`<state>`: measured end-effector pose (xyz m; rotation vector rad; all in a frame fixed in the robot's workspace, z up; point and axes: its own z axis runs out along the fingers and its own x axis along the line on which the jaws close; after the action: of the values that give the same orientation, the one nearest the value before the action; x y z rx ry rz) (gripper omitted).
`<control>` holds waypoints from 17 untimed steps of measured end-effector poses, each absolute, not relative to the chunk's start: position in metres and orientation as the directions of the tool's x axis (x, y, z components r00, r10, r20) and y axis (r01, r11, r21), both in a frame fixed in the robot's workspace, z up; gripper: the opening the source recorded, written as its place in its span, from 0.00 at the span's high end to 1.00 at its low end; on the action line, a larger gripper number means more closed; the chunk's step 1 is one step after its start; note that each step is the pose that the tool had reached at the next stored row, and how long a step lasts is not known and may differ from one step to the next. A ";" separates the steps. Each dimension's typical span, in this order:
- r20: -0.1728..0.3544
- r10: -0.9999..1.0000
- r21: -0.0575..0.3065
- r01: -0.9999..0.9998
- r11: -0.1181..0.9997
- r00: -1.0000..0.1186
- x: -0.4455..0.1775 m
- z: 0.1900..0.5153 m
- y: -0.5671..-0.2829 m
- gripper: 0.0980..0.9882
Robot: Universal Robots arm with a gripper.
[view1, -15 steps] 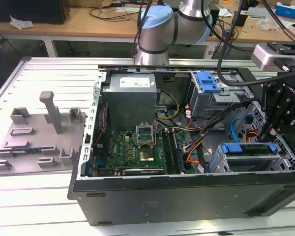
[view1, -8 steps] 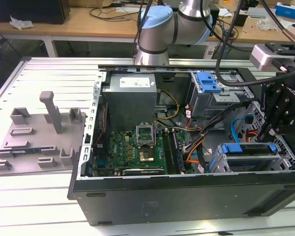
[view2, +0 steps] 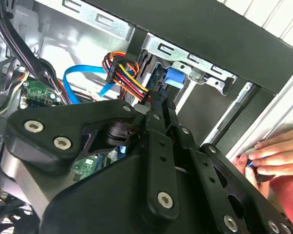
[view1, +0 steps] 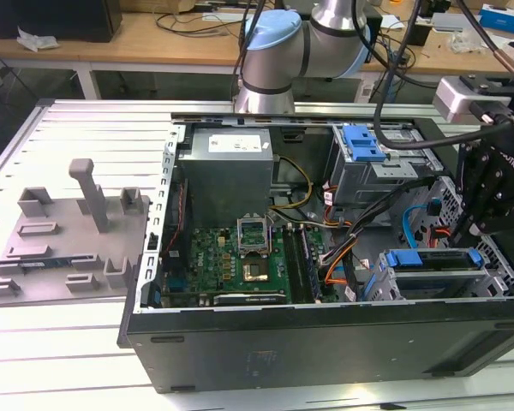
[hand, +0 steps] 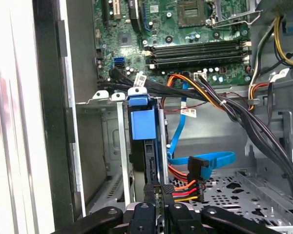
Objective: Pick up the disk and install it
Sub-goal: 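Insert the first disk wire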
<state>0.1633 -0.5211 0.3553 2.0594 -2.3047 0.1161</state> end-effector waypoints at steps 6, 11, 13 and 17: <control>0.086 -0.991 -0.024 -0.995 0.101 -0.103 0.163 0.355 -0.520 0.92; 0.086 -0.993 -0.024 -0.997 0.078 -0.080 0.162 0.355 -0.520 0.92; 0.086 -0.993 -0.024 -0.997 0.078 -0.080 0.162 0.355 -0.520 0.92; 0.086 -0.993 -0.024 -0.997 0.078 -0.080 0.161 0.354 -0.520 0.92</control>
<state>0.1612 -0.5200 0.3544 2.0981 -2.2709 0.1176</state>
